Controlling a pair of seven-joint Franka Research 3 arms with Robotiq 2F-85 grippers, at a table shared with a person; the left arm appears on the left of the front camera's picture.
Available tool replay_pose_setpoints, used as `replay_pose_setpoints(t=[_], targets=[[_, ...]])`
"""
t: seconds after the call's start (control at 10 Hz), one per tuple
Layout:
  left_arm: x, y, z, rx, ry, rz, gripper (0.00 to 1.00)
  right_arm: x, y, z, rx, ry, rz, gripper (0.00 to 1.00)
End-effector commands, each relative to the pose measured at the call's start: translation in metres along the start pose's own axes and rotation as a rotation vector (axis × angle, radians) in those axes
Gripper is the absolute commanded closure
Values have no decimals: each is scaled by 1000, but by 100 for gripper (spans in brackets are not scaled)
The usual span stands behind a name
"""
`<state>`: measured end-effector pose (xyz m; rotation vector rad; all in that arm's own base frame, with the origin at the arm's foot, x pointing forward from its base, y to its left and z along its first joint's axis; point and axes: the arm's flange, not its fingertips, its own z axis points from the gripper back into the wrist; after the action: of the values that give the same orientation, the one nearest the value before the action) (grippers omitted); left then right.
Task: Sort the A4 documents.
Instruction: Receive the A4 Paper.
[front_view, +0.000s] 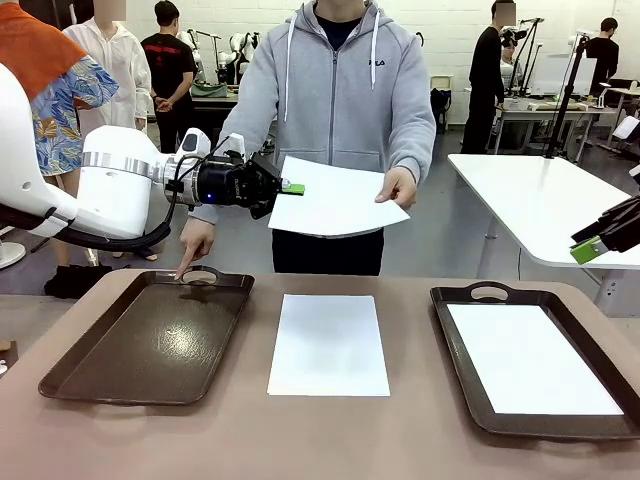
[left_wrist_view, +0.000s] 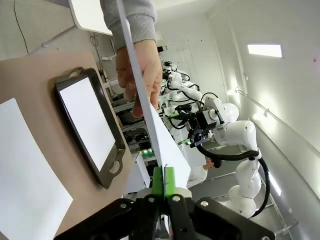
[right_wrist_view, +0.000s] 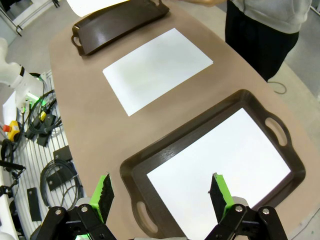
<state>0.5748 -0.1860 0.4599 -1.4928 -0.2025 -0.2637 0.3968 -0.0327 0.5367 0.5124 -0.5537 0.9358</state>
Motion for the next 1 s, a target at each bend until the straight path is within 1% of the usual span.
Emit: replay_pose_setpoints(t=[0.0,0.2,0.3,0.4,0.5,0.9], targets=[[2,-3,0,-15,-17,-22,100,0,0,-1,4,2,0,0],[1,-4,-1,-13,-26,-34,100,0,0,-1,4,2,0,0],[0,-5,-2,-20,3,-48,100,0,0,-1,4,2,0,0],[-3,-5,0,-29,53,-66,100,0,0,-1,4,2,0,0],[0,-2,0,-2,1,-13,100,0,0,-1,4,2,0,0],[0,-2,0,-2,1,-13,100,0,0,-1,4,2,0,0]])
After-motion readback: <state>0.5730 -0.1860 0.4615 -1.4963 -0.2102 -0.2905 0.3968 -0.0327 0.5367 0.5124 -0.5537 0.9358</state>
